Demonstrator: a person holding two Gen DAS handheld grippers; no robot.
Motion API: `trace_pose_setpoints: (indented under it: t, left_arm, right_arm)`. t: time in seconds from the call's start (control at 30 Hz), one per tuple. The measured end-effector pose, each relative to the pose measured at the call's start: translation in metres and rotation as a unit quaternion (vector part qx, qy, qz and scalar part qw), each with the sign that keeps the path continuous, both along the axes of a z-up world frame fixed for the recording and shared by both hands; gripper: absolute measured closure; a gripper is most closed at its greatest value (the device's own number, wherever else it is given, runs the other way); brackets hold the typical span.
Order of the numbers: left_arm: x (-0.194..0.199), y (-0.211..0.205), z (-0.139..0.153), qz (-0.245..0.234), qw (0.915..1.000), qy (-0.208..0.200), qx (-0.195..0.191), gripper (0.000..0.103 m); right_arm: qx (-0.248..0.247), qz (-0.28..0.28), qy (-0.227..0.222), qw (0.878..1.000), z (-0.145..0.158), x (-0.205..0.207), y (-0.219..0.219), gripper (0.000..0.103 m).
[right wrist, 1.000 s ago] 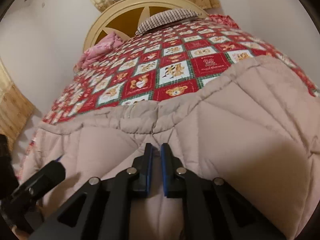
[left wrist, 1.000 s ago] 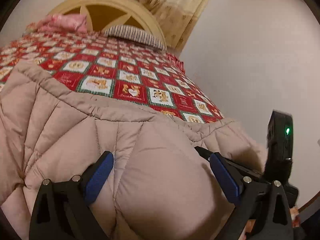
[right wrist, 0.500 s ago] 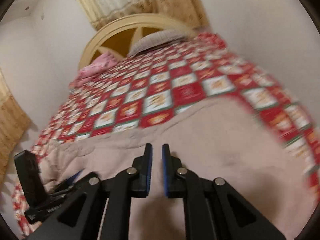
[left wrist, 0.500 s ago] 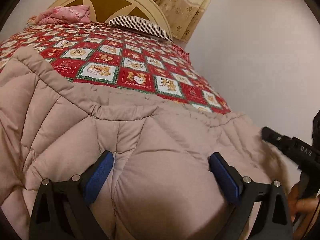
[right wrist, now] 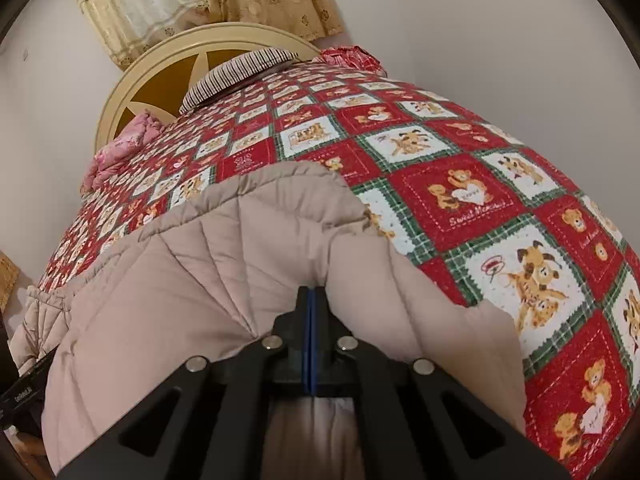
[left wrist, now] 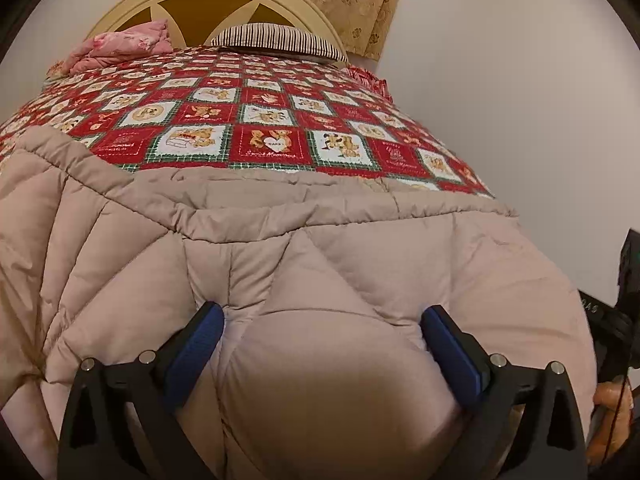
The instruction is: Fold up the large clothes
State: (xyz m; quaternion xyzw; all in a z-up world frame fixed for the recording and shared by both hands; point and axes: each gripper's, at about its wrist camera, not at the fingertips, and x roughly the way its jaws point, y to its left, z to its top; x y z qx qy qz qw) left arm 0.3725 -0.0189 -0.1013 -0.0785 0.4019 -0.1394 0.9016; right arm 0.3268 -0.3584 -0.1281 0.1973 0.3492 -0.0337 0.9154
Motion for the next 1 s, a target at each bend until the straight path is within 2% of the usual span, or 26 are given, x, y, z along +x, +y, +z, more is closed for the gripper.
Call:
trace_pose_setpoints:
  t: [0.07,0.13,0.17,0.2,0.23,0.3,0.37,0.5,0.57,0.6,0.67,0.73,0.83,1.0]
  left_arm:
    - [0.000,-0.001,-0.001,0.001,1.0000,0.001,0.006,0.003]
    - [0.000,0.000,0.000,0.001,1.0000,0.001,0.006,0.003]
    - [-0.001,0.000,0.000,0.001,1.0000,0.000,0.003,0.003]
    - [-0.001,0.002,0.000,0.001,1.0000,-0.003,-0.005,0.003]
    - [-0.002,0.005,0.001,0.001,0.9999,-0.005,-0.014,0.003]
    - [-0.003,0.007,0.003,0.002,0.9997,-0.008,-0.025,0.003]
    - [-0.006,0.008,0.006,0.003,0.9997,-0.007,-0.025,0.003]
    - [-0.019,0.020,0.025,0.001,0.9997,0.012,-0.021,0.003]
    - [-0.036,0.041,0.047,0.014,0.9994,-0.005,-0.032,0.003]
    - [-0.047,0.054,0.057,0.022,0.9990,-0.014,-0.037,0.003]
    - [-0.069,0.082,0.073,0.033,0.9981,-0.027,-0.045,0.003]
    - [-0.095,0.108,0.081,0.048,0.9966,-0.047,-0.047,0.003]
    - [-0.138,0.151,0.074,0.099,0.9919,-0.058,-0.055,0.003]
    - [-0.208,0.206,0.044,0.183,0.9744,-0.045,-0.122,0.003]
  right_arm:
    - [-0.008,-0.001,0.012,1.000,0.002,0.001,0.000,0.103]
    - [-0.042,-0.011,0.042,0.998,0.014,0.005,0.007,0.102]
    - [-0.060,-0.020,0.028,0.998,0.027,-0.006,0.014,0.089]
    - [-0.062,-0.018,-0.019,0.998,0.046,-0.025,0.026,0.088]
    - [-0.055,-0.004,-0.047,0.997,0.057,-0.036,0.037,0.088]
    - [-0.044,0.039,-0.070,0.996,0.070,-0.049,0.068,0.088]
    - [-0.049,0.076,-0.073,0.993,0.073,-0.056,0.103,0.088]
    - [0.009,0.116,-0.061,0.991,0.051,-0.051,0.146,0.088]
    - [0.020,0.126,-0.048,0.991,0.032,-0.047,0.155,0.088]
    - [0.003,0.128,-0.039,0.991,0.020,-0.045,0.161,0.089]
    - [-0.063,0.129,-0.047,0.989,0.001,-0.048,0.174,0.091]
    - [-0.063,0.125,-0.039,0.989,0.000,-0.044,0.175,0.091]
    - [-0.059,0.127,-0.032,0.990,-0.004,-0.040,0.174,0.092]
    - [-0.054,0.126,-0.035,0.990,-0.004,-0.041,0.170,0.092]
